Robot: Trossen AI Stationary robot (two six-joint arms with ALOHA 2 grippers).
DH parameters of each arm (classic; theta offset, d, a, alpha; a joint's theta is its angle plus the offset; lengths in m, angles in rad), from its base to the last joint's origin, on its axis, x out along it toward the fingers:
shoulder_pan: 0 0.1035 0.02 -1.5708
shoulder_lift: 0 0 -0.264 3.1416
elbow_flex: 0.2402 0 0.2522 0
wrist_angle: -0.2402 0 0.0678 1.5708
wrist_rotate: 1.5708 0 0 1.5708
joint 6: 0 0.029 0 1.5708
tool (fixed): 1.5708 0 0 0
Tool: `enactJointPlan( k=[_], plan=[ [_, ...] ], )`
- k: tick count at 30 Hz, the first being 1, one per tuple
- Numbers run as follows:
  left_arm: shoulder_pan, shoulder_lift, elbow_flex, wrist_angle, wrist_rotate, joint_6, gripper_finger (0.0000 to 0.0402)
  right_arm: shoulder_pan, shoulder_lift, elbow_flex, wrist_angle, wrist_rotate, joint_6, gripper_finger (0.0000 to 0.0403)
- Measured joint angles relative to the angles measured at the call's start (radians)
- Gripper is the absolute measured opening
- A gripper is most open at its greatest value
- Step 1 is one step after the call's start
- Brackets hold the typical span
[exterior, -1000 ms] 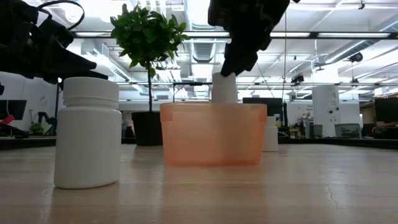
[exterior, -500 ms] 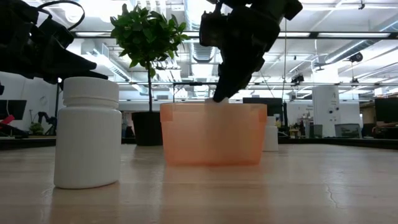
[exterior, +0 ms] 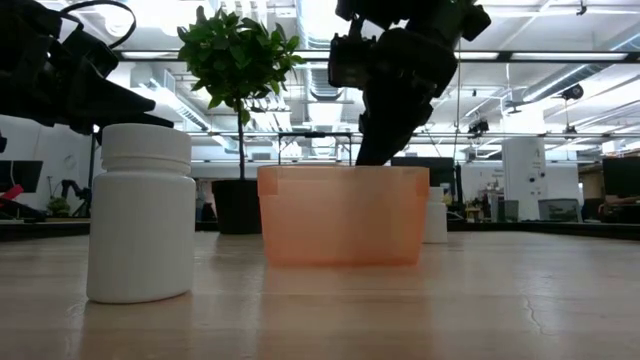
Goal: Pick and place pill bottles into a basket
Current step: Put the white pill bottle into the orange container
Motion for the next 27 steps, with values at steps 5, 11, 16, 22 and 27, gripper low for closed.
enactJointPlan(
  k=[5,11,16,22,27],
  plan=[
    [0.000,0.000,0.000,0.000,0.000,0.000,0.0267,0.000,-0.002,0.000,0.008,-0.002,0.000,0.0132],
    [0.000,0.000,0.000,0.000,0.000,0.000,0.0267,0.000,-0.002,-0.005,0.007,-0.002,-0.001,0.0133],
    [0.000,0.000,0.000,0.000,0.000,0.000,0.0267,0.000,-0.002,-0.009,0.007,-0.002,-0.006,0.0186],
    [0.000,0.000,0.000,0.000,0.000,0.000,0.0267,0.000,-0.002,-0.010,0.008,-0.002,-0.008,0.0210],
    [0.000,0.000,0.000,0.000,0.000,0.000,0.0267,0.000,-0.013,-0.010,0.007,-0.003,-0.007,0.0206]
  ],
)
